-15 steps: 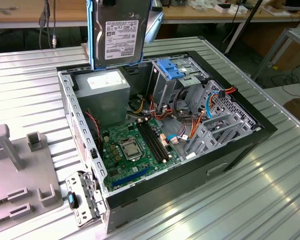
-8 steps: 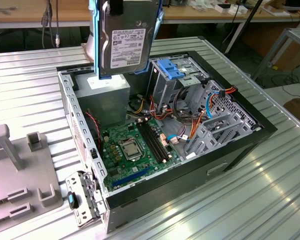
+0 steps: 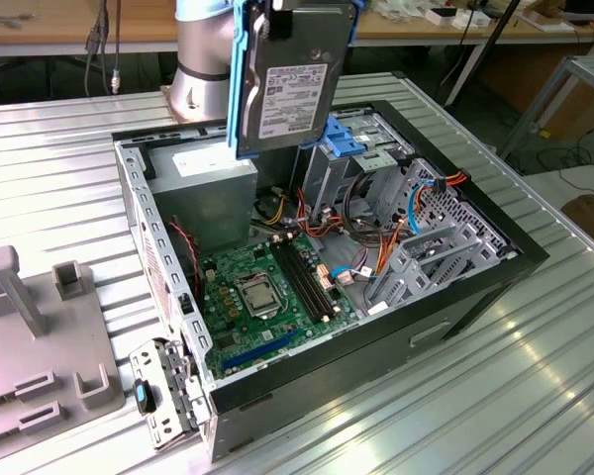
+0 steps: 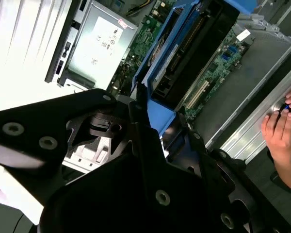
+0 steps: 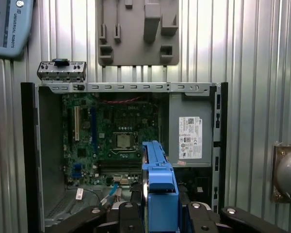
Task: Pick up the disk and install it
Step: 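Pick up the disk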
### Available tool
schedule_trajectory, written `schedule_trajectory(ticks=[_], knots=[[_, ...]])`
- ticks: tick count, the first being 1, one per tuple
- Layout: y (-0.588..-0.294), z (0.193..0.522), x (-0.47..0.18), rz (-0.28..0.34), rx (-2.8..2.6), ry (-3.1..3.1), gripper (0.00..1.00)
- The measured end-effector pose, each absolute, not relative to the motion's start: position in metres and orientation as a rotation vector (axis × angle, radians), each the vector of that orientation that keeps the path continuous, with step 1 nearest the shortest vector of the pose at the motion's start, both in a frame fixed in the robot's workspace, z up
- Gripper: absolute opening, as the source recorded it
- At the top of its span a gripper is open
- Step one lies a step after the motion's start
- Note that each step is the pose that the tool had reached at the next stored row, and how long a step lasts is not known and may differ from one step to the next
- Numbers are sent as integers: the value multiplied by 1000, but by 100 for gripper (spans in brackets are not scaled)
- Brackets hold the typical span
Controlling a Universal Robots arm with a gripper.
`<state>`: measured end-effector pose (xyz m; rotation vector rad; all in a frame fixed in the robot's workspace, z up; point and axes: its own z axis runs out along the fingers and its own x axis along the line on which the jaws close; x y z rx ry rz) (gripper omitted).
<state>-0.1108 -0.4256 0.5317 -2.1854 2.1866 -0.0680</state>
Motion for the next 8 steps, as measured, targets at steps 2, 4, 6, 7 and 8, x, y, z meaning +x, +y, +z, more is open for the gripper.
schedule_trajectory(ticks=[2,4,6,7,8], knots=[[-430,530,-109,-68,-2185,2187,37],[-441,528,-109,-68,-2185,2187,37],[-446,527,-107,-68,-2185,2187,37],[-447,526,-105,-68,-2185,2187,37],[-448,525,-102,-68,-2185,2187,37]])
